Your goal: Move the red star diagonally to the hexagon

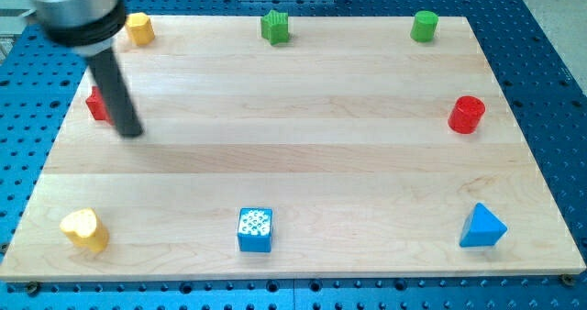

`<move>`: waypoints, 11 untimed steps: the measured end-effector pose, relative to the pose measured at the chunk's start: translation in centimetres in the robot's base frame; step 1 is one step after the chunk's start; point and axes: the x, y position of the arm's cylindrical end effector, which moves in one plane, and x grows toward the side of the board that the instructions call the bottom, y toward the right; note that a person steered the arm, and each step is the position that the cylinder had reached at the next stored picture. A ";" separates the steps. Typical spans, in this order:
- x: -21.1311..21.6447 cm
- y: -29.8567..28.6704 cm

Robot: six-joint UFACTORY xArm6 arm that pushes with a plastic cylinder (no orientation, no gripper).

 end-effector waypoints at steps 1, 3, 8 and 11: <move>-1.3 -4.0; -10.1 6.9; -4.7 -1.0; -12.6 1.8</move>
